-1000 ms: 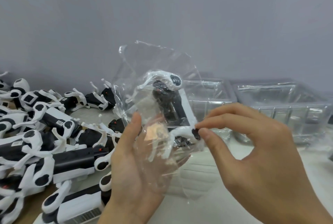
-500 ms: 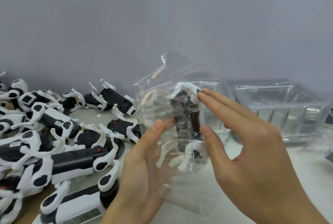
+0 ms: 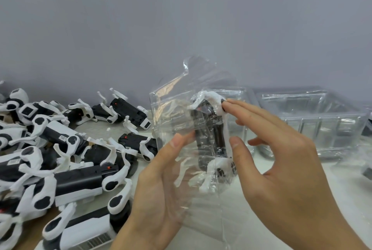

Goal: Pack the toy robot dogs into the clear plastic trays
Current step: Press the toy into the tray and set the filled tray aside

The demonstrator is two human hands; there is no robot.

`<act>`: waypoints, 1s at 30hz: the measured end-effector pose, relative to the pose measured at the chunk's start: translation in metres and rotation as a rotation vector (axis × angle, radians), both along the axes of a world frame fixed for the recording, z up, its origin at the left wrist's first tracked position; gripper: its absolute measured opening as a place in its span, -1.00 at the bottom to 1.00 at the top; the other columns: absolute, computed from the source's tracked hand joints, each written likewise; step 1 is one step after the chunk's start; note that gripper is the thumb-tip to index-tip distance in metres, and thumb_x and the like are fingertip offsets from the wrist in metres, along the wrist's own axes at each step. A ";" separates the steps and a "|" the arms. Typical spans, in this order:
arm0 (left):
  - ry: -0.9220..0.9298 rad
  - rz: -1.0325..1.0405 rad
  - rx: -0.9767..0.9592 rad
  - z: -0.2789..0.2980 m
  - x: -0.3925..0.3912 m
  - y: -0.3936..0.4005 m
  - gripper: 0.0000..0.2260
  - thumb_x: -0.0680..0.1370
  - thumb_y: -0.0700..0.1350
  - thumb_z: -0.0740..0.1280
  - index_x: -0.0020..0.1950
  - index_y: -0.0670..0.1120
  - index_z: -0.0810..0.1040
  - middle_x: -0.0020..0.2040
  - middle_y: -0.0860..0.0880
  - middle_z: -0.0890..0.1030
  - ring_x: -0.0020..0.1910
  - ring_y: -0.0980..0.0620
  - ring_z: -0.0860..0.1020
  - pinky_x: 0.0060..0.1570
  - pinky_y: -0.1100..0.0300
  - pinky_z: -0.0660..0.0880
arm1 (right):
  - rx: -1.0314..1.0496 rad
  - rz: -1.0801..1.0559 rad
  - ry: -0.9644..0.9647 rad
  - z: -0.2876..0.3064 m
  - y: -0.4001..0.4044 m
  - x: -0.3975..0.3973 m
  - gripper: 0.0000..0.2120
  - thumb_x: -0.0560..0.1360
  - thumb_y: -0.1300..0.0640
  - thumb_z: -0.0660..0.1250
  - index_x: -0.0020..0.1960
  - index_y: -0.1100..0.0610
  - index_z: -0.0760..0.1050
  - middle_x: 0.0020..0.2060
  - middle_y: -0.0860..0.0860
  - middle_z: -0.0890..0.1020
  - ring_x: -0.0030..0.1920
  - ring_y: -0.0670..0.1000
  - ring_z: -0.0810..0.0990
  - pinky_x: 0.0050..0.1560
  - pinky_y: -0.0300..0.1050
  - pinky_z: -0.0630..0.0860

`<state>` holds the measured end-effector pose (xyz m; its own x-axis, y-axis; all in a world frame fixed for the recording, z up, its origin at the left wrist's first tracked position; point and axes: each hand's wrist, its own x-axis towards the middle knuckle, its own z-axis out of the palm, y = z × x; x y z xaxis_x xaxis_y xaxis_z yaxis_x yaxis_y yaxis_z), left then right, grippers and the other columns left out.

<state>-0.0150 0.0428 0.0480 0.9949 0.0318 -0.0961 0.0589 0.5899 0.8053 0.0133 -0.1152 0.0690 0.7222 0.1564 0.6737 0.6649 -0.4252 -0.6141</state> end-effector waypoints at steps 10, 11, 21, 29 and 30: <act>-0.050 -0.145 0.001 -0.003 -0.002 0.004 -0.33 0.13 0.17 0.66 0.15 -0.12 0.69 0.04 -0.22 0.70 -0.09 -0.13 0.70 -0.12 -0.02 0.63 | 0.307 0.008 -0.015 0.007 -0.001 0.003 -0.78 0.46 0.08 0.45 0.05 -0.17 0.61 -0.07 -0.15 0.68 -0.07 -0.01 0.66 -0.16 -0.28 0.55; -0.044 -0.155 0.008 -0.004 -0.001 0.005 -0.32 0.14 0.17 0.66 0.16 -0.12 0.68 0.12 -0.24 0.68 -0.01 -0.18 0.69 -0.04 -0.09 0.63 | 0.324 0.012 -0.022 0.008 -0.001 0.003 -0.78 0.45 0.09 0.46 0.05 -0.16 0.61 -0.07 -0.13 0.68 -0.08 0.01 0.66 -0.17 -0.27 0.55; -0.017 0.072 0.276 0.004 0.008 -0.004 -0.66 0.34 0.06 0.55 0.01 -0.12 0.71 0.04 -0.01 0.72 0.26 -0.02 0.59 0.17 0.15 0.55 | 0.365 0.031 0.132 0.010 -0.005 0.005 -0.83 0.53 0.08 0.43 0.07 -0.14 0.64 -0.01 -0.21 0.69 0.03 -0.11 0.66 -0.08 -0.41 0.52; -0.197 0.131 0.939 0.005 0.004 0.001 -0.47 0.17 0.34 0.45 0.11 0.25 0.62 0.14 0.16 0.65 0.20 0.18 0.55 0.23 0.17 0.42 | 0.605 -0.176 0.177 0.014 -0.032 0.020 -0.72 0.38 -0.13 0.22 -0.01 -0.25 0.65 -0.04 -0.21 0.70 -0.04 -0.17 0.65 0.07 -0.10 0.52; -0.193 0.145 1.054 0.005 0.003 0.001 -0.43 0.13 0.39 0.44 0.11 0.32 0.59 0.17 0.23 0.60 0.22 0.27 0.49 0.23 0.33 0.37 | 0.597 -0.200 0.184 0.013 -0.035 0.022 -0.71 0.37 -0.14 0.21 -0.02 -0.26 0.64 -0.05 -0.22 0.69 -0.05 -0.18 0.65 0.07 -0.10 0.51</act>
<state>-0.0124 0.0437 0.0525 0.9703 0.1258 0.2068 -0.1380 -0.4141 0.8997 0.0348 -0.1497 0.0822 0.8101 -0.3559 0.4660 0.4702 -0.0805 -0.8789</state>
